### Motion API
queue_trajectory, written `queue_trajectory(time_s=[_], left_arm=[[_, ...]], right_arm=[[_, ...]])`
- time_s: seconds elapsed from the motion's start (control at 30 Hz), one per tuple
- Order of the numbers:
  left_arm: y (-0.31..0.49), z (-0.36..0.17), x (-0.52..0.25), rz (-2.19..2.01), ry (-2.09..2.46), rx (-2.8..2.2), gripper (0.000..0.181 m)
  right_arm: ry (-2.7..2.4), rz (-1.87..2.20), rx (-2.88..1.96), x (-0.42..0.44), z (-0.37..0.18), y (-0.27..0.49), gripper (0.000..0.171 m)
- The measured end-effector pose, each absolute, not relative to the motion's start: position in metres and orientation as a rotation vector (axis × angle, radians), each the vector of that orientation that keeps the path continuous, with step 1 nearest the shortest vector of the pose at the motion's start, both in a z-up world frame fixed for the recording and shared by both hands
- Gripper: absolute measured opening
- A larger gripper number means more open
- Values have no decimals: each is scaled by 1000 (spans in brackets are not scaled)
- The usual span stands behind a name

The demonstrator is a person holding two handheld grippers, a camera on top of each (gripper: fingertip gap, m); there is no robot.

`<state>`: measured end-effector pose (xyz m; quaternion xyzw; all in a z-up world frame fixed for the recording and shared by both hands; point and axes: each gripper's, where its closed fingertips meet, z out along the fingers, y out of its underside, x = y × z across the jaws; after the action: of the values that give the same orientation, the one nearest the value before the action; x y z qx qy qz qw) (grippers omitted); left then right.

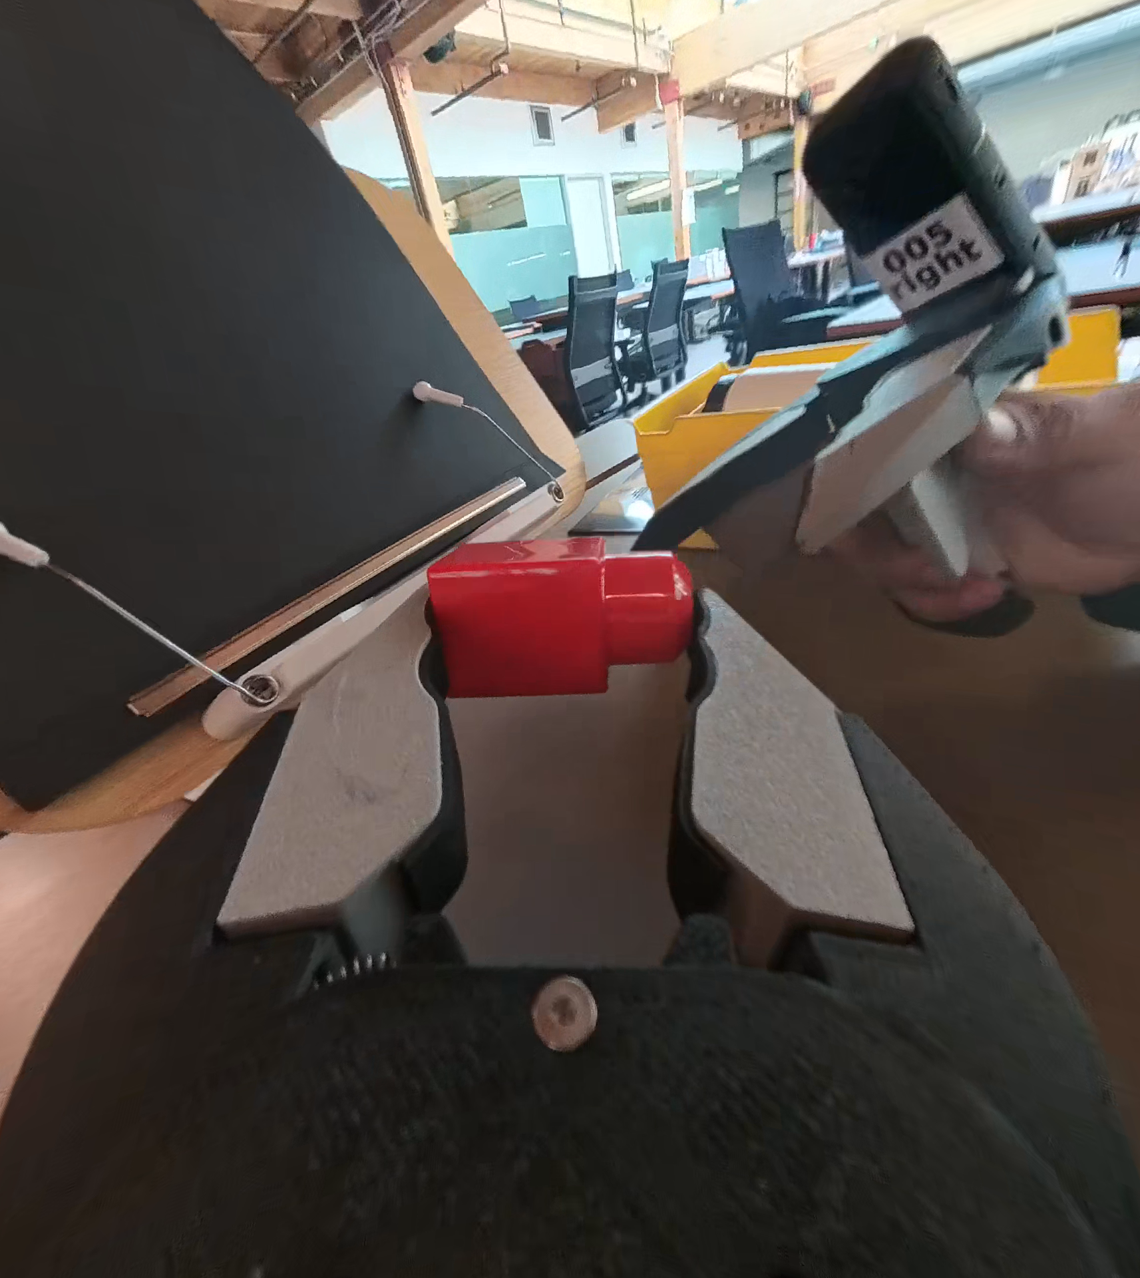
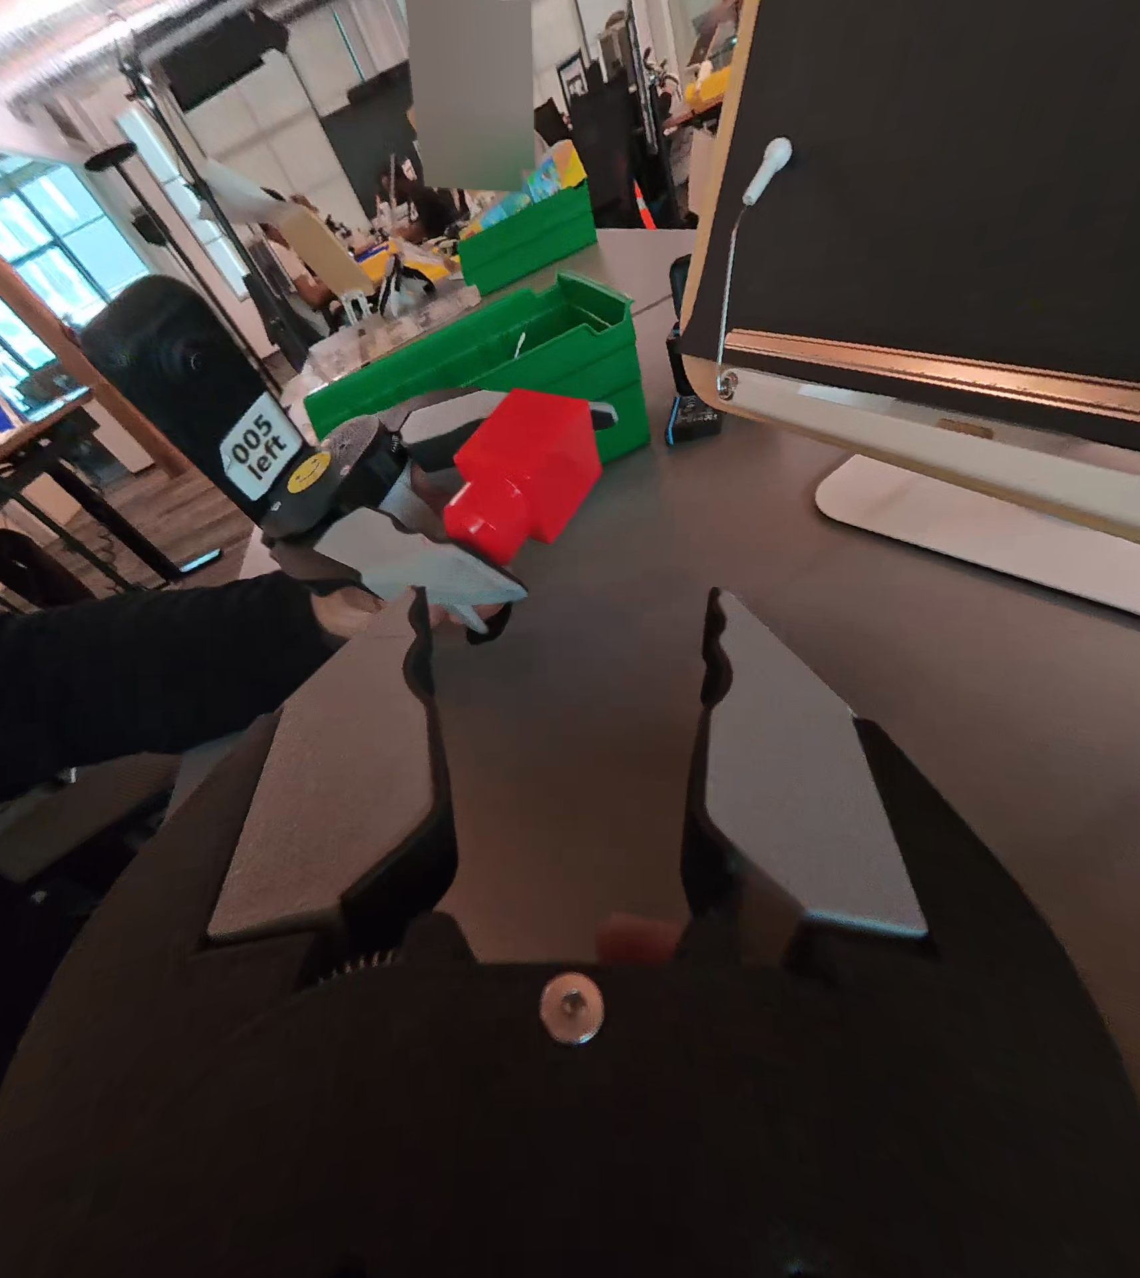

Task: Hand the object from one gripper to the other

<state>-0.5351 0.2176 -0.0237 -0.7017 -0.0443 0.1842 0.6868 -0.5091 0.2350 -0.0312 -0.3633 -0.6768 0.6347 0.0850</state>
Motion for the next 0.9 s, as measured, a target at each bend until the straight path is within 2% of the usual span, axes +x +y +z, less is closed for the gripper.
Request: queue_trajectory(time_s=[0.17,0.27,0.43,0.67,0.9], left_arm=[[231,-42,-514,581,148,-1656,67],[238,-50,-498,623,280,-1669,68],[244,-63,-478,647,434,-1701,68],[246,-72,-483,736,447,-1732,67],[241,-55,-488,536,248,-1706,62]], right_arm=[[-2058,2011,-1091,-500,-28,216,78],[-2110,2033,-1108,-496,-36,208,69],[-2243,1861,-1085,-493,-59,197,54],[-2273,1616,-998,-497,-68,202,51],[-2112,1231,-815,-515,-60,231,50]])
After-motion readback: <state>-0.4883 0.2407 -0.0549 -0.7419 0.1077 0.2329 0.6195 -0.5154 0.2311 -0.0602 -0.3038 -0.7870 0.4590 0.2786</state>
